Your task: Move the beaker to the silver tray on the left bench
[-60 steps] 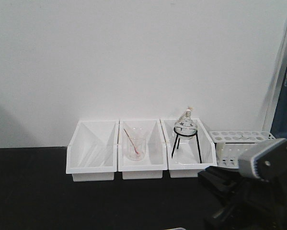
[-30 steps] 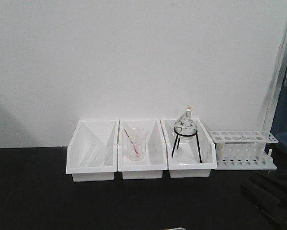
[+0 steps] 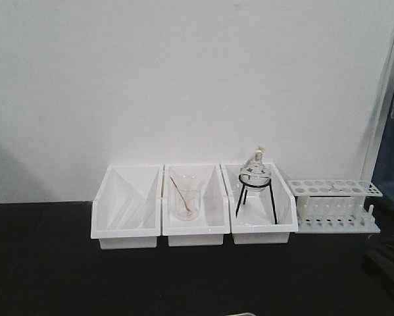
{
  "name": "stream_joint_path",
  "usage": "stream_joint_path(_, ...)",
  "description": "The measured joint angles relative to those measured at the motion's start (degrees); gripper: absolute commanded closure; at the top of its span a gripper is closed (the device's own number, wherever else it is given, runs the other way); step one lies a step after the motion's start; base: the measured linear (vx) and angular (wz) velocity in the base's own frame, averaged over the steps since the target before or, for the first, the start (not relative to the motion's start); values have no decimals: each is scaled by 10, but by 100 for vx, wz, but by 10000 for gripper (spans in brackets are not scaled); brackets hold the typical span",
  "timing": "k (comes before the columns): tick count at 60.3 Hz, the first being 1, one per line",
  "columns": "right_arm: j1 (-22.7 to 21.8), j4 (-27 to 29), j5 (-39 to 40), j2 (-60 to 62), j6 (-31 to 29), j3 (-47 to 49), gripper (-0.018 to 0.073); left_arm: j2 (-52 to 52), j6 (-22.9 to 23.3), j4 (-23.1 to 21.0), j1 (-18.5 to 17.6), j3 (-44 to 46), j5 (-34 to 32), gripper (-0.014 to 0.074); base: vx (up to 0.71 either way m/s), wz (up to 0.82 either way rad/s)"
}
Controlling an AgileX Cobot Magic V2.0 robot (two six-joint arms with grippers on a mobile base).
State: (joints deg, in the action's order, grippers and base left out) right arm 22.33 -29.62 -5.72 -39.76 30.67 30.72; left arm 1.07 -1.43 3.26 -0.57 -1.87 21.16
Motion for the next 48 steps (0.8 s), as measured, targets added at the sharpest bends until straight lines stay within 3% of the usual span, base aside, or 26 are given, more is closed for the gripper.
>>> stream_joint_path(6, 0, 91, -35, 35, -112, -25, 573, 0, 0, 0, 0, 0, 0, 595, 0, 0)
stream_joint_path(10, -7, 117, -26, 71, -140, -61, 573, 0, 0, 0, 0, 0, 0, 595, 0, 0)
stream_joint_path(20, -71, 178, 16, 177, -155, -178, 573, 0, 0, 0, 0, 0, 0, 595, 0, 0)
stream_joint_path(32, -167, 208, 23, 304, -167, -286, 573, 0, 0, 0, 0, 0, 0, 595, 0, 0)
stream_joint_path(41, -218, 251, 18, 387, -194, -324, 571, 0, 0, 0, 0, 0, 0, 595, 0, 0)
stream_joint_path(48, -231, 261, 1, 403, -211, -325, 571, 0, 0, 0, 0, 0, 0, 595, 0, 0)
